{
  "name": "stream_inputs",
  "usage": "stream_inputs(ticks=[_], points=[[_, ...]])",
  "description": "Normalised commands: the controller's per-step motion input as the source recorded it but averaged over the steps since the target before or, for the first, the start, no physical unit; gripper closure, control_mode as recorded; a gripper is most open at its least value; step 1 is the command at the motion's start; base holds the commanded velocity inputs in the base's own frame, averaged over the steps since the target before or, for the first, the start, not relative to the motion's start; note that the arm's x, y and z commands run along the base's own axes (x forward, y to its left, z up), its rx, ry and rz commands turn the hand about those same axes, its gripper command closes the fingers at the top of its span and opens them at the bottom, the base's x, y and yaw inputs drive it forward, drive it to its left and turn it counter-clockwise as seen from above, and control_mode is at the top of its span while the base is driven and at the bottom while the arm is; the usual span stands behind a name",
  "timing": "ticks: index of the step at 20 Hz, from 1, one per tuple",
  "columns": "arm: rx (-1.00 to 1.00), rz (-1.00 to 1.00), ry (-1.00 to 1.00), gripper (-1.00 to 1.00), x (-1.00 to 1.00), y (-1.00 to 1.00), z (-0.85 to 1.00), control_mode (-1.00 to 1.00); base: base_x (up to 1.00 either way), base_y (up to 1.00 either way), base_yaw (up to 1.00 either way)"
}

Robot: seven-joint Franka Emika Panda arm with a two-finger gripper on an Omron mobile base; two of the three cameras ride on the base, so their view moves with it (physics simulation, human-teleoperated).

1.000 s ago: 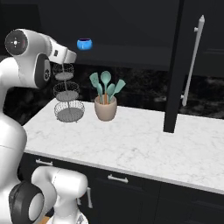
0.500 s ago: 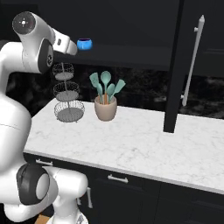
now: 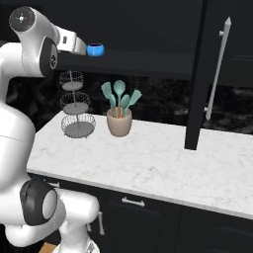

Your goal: Gather all objects into one cabinet and sort the glasses and bowls to opposite sides.

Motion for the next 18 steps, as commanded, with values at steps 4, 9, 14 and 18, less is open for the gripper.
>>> stream_inputs(ticks=[4,9,14,18], points=[[0.00,0.00,0.00,-1.00,0.21,0.00,-0.07,-1.00,0.00,0.00,0.00],[0.00,0.00,0.00,-1.00,0.36,0.00,-0.07,-1.00,0.00,0.00,0.00],[0.00,0.00,0.00,-1.00,0.37,0.00,-0.03,-1.00,0.00,0.00,0.00],[0.00,0.00,0.05,-1.00,0.29,0.02,-0.15,-1.00,0.00,0.00,0.00]])
